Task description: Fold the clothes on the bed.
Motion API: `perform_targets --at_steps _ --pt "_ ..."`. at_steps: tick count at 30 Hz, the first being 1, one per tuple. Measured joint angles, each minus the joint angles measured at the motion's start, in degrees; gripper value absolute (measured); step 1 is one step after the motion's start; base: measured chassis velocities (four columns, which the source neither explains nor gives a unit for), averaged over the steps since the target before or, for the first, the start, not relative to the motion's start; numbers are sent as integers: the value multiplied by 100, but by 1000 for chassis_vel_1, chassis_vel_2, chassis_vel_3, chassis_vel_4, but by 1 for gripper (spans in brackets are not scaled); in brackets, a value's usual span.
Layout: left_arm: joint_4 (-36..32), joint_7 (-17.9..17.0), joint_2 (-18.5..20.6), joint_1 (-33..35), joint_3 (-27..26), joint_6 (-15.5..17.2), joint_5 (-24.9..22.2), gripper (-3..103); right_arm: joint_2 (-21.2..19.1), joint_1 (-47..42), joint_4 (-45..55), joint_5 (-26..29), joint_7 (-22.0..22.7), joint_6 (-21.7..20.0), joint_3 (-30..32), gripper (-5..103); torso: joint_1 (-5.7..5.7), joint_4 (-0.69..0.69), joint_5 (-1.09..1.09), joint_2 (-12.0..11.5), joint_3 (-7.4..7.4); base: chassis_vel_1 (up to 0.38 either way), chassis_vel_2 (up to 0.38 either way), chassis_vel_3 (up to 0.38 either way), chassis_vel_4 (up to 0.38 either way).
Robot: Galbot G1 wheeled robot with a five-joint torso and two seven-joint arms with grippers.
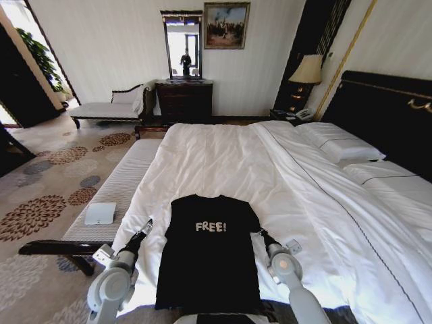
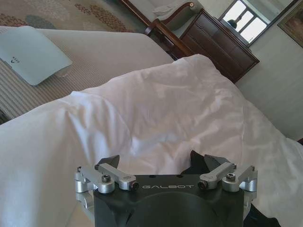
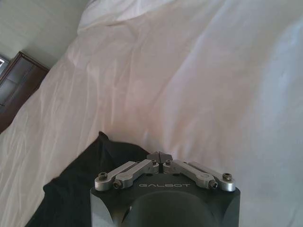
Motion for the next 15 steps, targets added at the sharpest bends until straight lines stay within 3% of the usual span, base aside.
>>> perform_targets --at_steps 9,15 --pt "-3 -3 -24 -51 3 -2 -45 100 -397 253 196 11 142 -33 266 0 1 1 -1 0 0 0 0 0 0" --pt "-2 -5 -51 -51 10 -2 -46 100 -265 -150 349 -35 143 -132 210 0 0 -1 -1 0 0 0 0 0 0"
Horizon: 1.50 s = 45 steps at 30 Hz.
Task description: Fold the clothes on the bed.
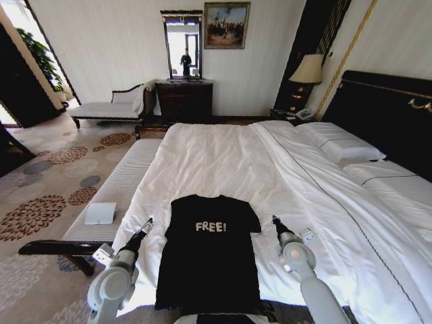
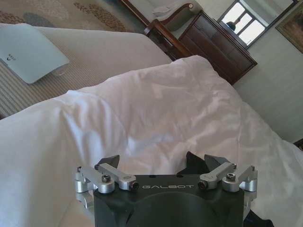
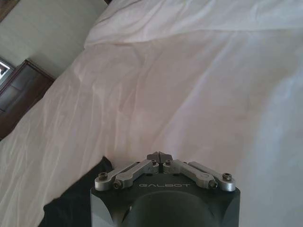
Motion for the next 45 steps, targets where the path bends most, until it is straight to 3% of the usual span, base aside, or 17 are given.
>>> perform_targets --at_steps 1,3,8,10,12,13,16,18,19,25,45 --pt "0 -3 2 1 -5 0 0 100 86 -123 8 0 0 -41 -56 5 0 1 0 0 0 0 0 0 0" --pt "0 -5 4 2 -7 0 0 100 129 -177 8 0 -2 -61 -87 5 0 0 1 0 0 0 0 0 0" --pt "0 -13 -12 27 0 0 3 100 259 -251 -65 114 -99 -152 -207 32 0 1 0 0 0 0 0 0 0" --pt "-3 -17 -22 32 3 0 3 100 272 -223 -89 153 -133 -159 -219 32 0 1 0 0 0 0 0 0 0" --pt "-15 -24 -30 45 5 0 3 100 300 -161 -124 212 -156 -174 -244 45 0 2 0 0 0 0 0 0 0" --pt "-15 -24 -30 45 5 0 3 100 300 -161 -124 212 -156 -174 -244 45 0 2 0 0 0 0 0 0 0" --pt "-37 -35 -21 57 -18 0 -1 100 330 -138 -134 224 -158 -189 -281 31 0 2 0 0 0 0 0 0 0" --pt "-37 -36 -20 57 -22 0 -4 100 332 -137 -135 224 -158 -190 -286 31 0 2 0 0 0 0 0 0 0" --pt "-36 -38 -19 59 -27 0 -8 100 338 -136 -141 224 -159 -190 -292 20 0 2 0 0 0 0 0 0 0" --pt "-21 -42 -43 66 -1 0 -4 100 356 -123 -153 216 -158 -188 -298 2 0 1 0 0 0 0 0 0 0" --pt "-73 -62 -39 90 -2 0 -14 100 383 -143 -153 67 -131 -146 -278 -3 0 1 0 0 0 0 0 0 0"
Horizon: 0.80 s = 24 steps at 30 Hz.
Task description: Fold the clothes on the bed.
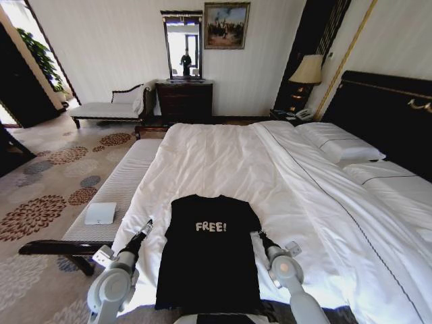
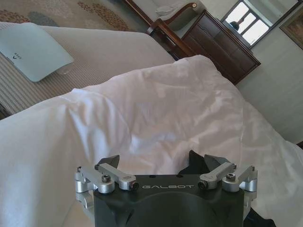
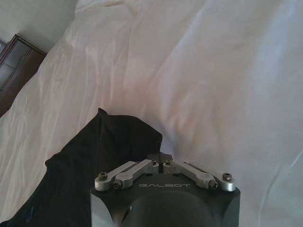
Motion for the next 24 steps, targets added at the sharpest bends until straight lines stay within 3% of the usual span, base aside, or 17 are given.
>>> perform_targets --at_steps 2,4,5,6,8,11,14,17,20,24 --pt "-11 -1 1 12 -2 0 0 100 3 1 -6 -5 2 -1 -3 2 0 0 0 0 0 0 0 0 0" --pt "-24 -2 3 29 -9 0 0 100 3 8 -12 -7 5 -1 -4 14 0 1 0 0 0 0 0 0 0" --pt "-30 -2 4 35 -11 0 0 100 3 14 -13 -7 6 -2 -4 14 0 0 0 0 0 0 0 0 0" --pt "-39 -3 4 47 -13 0 0 100 1 16 -14 -7 7 -2 -3 24 0 1 0 0 0 0 0 0 0" --pt "-41 -3 4 49 -13 0 1 100 0 16 -14 -7 7 -2 -3 24 0 1 0 0 0 0 0 0 0" --pt "-61 -10 6 66 -14 0 5 100 -2 21 -21 -7 3 -2 -3 41 0 0 0 0 0 0 0 0 0" --pt "-65 -16 12 67 -14 0 8 100 4 43 -65 -10 0 -2 -10 47 0 0 0 0 0 0 0 0 0" --pt "-66 -24 30 69 -14 0 11 100 21 106 -147 -13 -4 1 -16 63 0 1 0 0 0 0 0 0 0" --pt "-62 -27 43 66 -13 -1 13 100 25 139 -198 -14 -4 25 -16 68 0 1 0 0 0 0 0 0 0" --pt "-49 -31 64 58 3 -1 13 100 25 158 -231 -12 -5 56 4 52 0 0 0 0 0 0 0 0 0"
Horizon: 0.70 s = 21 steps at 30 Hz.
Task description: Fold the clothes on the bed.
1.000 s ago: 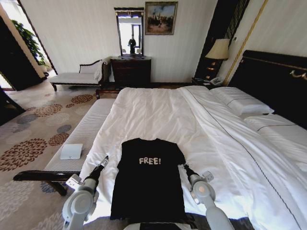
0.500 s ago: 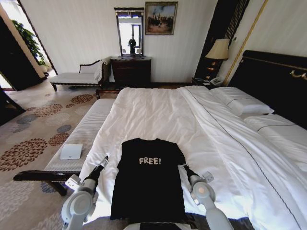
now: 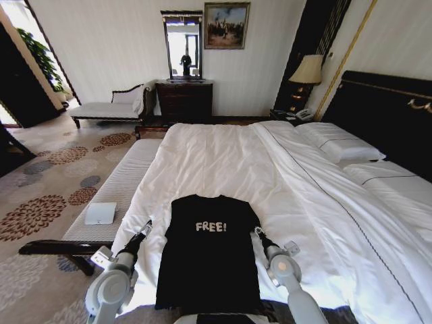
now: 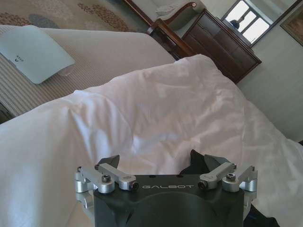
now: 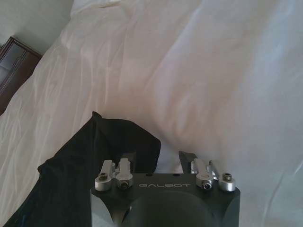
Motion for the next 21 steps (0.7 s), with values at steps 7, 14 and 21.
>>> perform_targets --at_steps 7,14,21 --pt "37 -5 24 -7 26 -2 1 100 56 26 -20 1 0 17 32 30 0 0 0 0 0 0 0 0 0" --pt "114 -6 -11 -13 94 -7 42 100 120 68 -94 -29 3 44 37 2 0 0 0 0 0 0 0 0 0" --pt "96 -35 5 -65 80 -8 -35 100 115 73 -41 -158 56 120 57 0 0 0 1 0 0 0 0 0 0"
